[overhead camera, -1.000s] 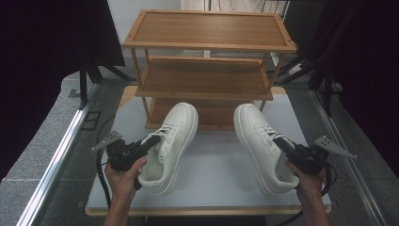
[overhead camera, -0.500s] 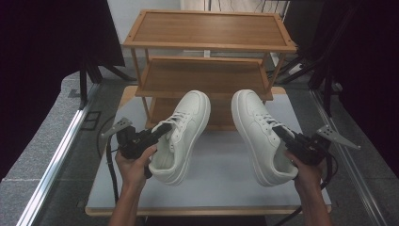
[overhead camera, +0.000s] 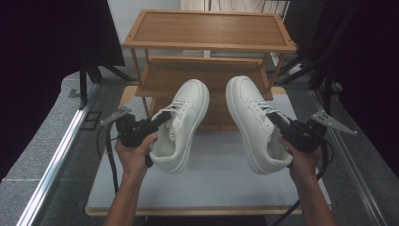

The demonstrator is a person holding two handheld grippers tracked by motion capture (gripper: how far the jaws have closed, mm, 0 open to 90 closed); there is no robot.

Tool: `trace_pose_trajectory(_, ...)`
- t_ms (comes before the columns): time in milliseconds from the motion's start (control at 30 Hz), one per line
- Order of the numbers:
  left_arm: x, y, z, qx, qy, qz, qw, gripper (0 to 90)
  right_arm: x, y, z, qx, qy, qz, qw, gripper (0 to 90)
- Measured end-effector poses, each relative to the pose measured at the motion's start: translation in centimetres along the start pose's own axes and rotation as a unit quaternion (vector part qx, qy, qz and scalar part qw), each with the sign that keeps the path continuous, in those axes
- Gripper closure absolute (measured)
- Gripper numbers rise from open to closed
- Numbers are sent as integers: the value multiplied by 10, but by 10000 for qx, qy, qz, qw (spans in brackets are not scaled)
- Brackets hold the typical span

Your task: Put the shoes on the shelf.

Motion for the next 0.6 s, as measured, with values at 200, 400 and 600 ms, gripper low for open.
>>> trace_pose_trajectory(200,3,-8,-4,75,-60,-61,9999,799,6,-7,5,11,-6,-22,10000,820)
trace_pose_trajectory(400,9,-15,-8,55,-61,-84,9999,799,16,-13,12,-45,60,21,10000,819)
trace_pose_trajectory(600,15,-21,-10,143,-121,-93,9998,799,23,-17,14,-1,81,23,10000,819)
Point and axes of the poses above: each handheld gripper's, and its own axes: x roughly forward along the jaws, y roughly out of its underside, z roughly to its left, the point moved 10 cm from there along x, roughly forward along the jaws, and after that the axes turned 6 degrees about -y, right-handed, at the moved point
